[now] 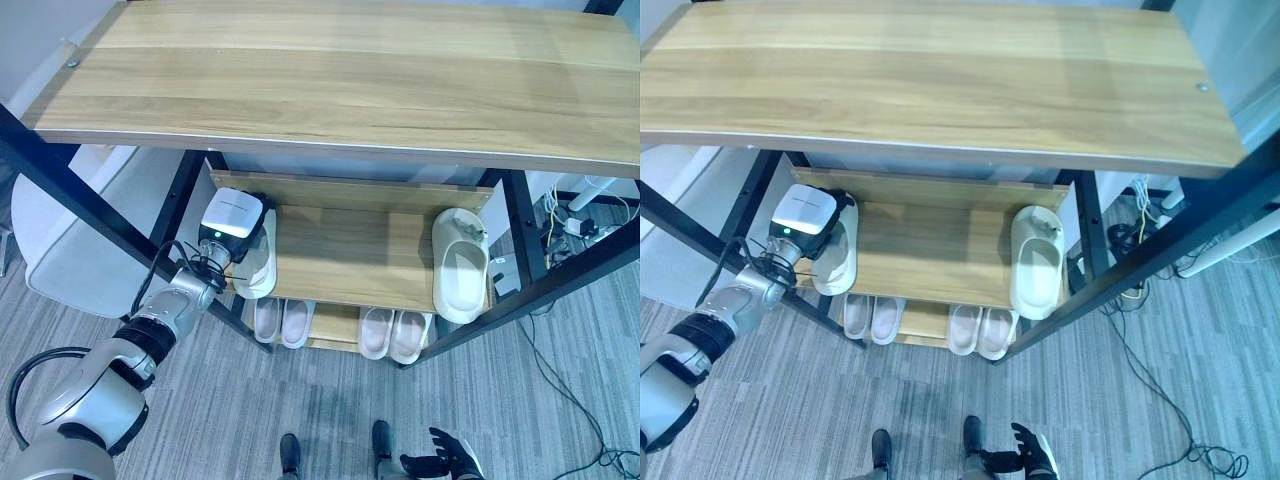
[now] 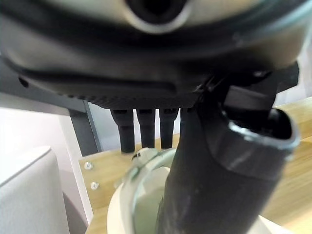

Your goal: Arrange the slippers neatly on the shoe rack.

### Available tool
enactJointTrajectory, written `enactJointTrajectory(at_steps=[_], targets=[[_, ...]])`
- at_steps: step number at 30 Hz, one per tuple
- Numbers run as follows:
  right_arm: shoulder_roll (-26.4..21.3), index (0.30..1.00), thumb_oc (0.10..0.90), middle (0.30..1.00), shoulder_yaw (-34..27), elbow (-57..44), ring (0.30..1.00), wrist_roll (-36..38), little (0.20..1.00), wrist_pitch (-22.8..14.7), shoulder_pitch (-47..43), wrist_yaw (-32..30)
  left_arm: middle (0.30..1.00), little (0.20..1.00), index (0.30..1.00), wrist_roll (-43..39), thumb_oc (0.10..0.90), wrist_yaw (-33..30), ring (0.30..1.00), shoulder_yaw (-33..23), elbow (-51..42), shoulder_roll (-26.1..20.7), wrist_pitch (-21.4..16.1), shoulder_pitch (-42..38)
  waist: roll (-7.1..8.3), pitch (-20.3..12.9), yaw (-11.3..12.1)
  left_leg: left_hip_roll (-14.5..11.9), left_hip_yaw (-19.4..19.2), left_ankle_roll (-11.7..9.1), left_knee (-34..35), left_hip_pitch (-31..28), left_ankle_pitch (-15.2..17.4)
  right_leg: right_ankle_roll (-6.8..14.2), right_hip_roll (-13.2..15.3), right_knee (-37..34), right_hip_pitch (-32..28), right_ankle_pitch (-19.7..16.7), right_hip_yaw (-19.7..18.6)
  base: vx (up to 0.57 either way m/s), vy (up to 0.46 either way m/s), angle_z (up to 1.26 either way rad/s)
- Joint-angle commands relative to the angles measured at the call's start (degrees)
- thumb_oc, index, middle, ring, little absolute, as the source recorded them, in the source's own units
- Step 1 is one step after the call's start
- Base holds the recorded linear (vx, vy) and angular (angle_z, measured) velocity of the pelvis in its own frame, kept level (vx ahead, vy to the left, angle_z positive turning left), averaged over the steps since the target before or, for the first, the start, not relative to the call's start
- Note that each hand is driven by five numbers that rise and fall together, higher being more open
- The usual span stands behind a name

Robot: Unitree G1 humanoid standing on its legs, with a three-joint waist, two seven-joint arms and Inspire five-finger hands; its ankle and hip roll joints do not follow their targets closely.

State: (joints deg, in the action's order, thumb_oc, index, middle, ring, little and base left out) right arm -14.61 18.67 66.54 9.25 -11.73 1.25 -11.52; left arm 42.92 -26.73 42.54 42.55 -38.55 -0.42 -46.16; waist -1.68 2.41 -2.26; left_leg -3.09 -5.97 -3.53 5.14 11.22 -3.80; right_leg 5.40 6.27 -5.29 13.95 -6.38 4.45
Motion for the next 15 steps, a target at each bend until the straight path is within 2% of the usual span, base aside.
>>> enactJointTrajectory(at_steps=[1, 7, 12, 15], targets=[[-1.4, 0.9, 0.8, 0.9, -0.21, -1.84, 0.9, -0.09, 0.9, -1.0, 0.83, -1.17, 0.3, 0.3, 0.3, -0.94, 0.4, -3.6, 0.3, -2.1, 5.28, 2.97, 0.42, -11.96, 0.55, -1.5, 0.55, 3.29, 0.64, 0.48, -0.14, 2.12, 2.93, 5.67, 0.92, 0.29, 0.46, 2.15, 0.65, 0.0, 0.0, 0.0], [-1.9, 0.9, 0.8, 0.9, 0.46, -1.34, 0.9, -1.09, 0.9, -1.35, 0.26, -2.04, 0.3, 0.3, 0.3, -0.1, 0.4, -6.77, 0.3, -1.76, 1.25, 6.38, -1.22, -10.87, 0.82, -0.98, -0.2, 3.12, 0.34, 0.45, -0.14, 3.14, 2.76, 5.57, 0.84, 0.31, 1.8, 1.84, 0.17, -0.01, -0.003, -0.01], [-2.71, 0.9, 0.8, 0.9, 1.22, 0.54, 0.9, -1.83, 0.9, -1.04, -1.3, -2.95, 0.3, 0.3, 0.3, 0.95, 0.4, -8.54, 0.3, 0.89, -1.51, 12.53, -2.47, -11.84, 1.07, 0.08, -1.22, 2.9, -0.02, 0.61, -0.14, 4.75, 2.35, 5.53, 0.9, 0.49, 3.79, 1.23, -0.7, -0.01, -0.009, -0.08], [-2.8, 0.9, 0.8, 0.9, 1.19, 1.07, 0.9, -1.95, 0.9, -0.97, -1.55, -3.13, 0.3, 0.3, 0.3, 1.4, 0.4, -8.83, 0.3, 1.68, -0.85, 14.52, -2.37, -12.49, 1.07, 0.29, -1.52, 2.85, -0.19, 0.65, -0.14, 5.16, 2.28, 5.48, 0.9, 0.49, 4.38, 1.03, -1.09, 0.0, -0.012, -0.07]])
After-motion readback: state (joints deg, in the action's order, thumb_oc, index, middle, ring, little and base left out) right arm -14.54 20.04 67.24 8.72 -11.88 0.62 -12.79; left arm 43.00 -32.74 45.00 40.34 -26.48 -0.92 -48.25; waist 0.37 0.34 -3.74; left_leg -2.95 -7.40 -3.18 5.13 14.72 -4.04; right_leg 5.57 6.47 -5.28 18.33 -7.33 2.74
